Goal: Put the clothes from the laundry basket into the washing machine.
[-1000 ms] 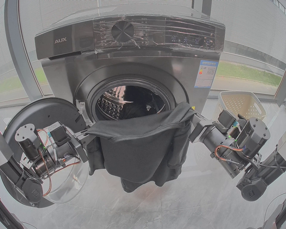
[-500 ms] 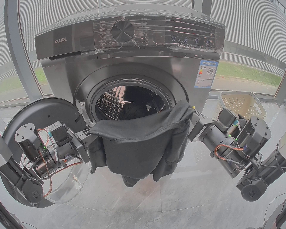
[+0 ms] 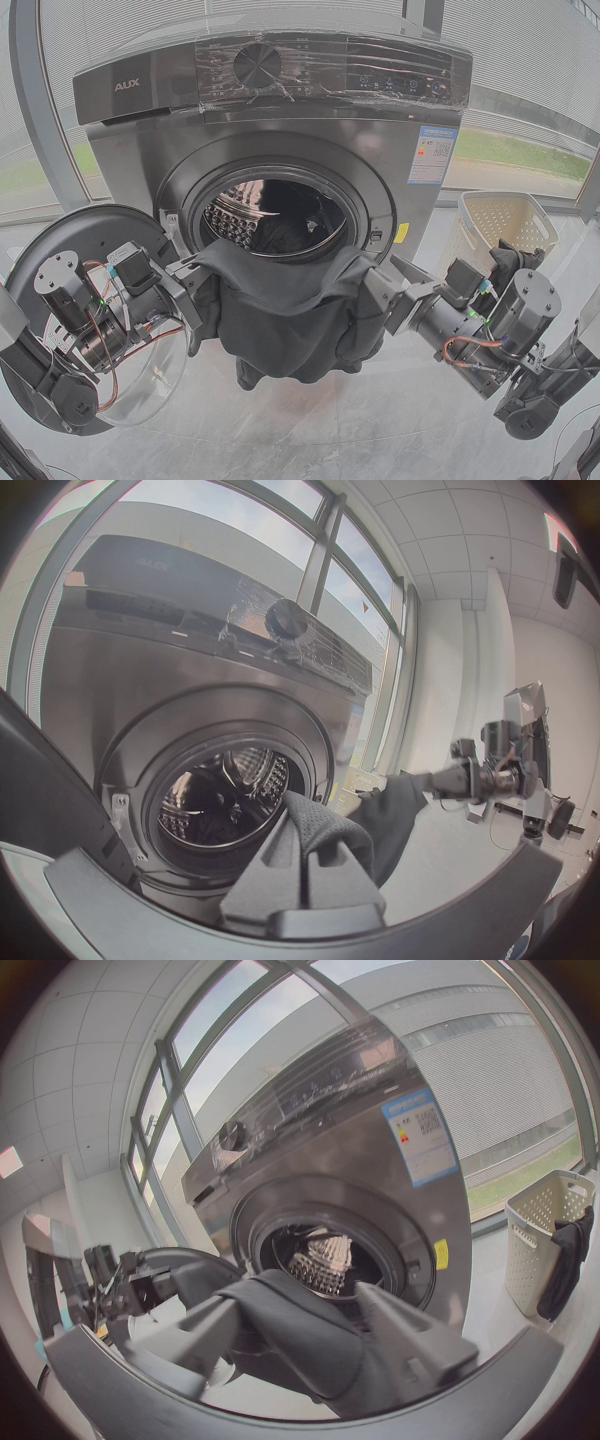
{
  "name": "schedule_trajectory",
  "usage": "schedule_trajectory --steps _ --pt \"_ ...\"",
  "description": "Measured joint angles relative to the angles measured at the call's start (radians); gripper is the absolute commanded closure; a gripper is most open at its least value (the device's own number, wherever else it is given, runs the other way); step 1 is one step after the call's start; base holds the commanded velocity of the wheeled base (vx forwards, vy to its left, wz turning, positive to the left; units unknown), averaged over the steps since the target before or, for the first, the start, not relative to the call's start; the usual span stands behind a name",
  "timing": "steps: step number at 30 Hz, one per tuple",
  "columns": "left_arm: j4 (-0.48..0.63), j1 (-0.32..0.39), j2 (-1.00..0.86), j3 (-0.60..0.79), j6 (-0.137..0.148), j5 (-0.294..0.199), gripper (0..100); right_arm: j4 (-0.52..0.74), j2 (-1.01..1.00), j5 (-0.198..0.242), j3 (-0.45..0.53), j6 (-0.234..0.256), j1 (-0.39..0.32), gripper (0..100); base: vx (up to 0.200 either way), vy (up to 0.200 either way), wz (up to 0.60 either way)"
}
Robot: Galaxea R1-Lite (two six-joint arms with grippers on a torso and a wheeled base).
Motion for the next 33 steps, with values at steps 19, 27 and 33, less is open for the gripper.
schedule_trajectory --steps 19,27,33 --pt "0.007 -0.105 0.054 -0.157 -0.01 0.127 100 0.0 0.221 0.086 0.141 -0.028 0.088 0 0.0 0.0 0.0" --pt "0.007 -0.145 0.071 -0.166 -0.01 0.13 100 0.005 0.297 0.131 -0.04 -0.035 0.071 0 0.0 0.0 0.0" --pt "0.007 -0.166 0.071 -0.154 -0.007 0.131 100 0.03 0.36 0.159 -0.211 -0.051 0.053 0 0.0 0.0 0.0"
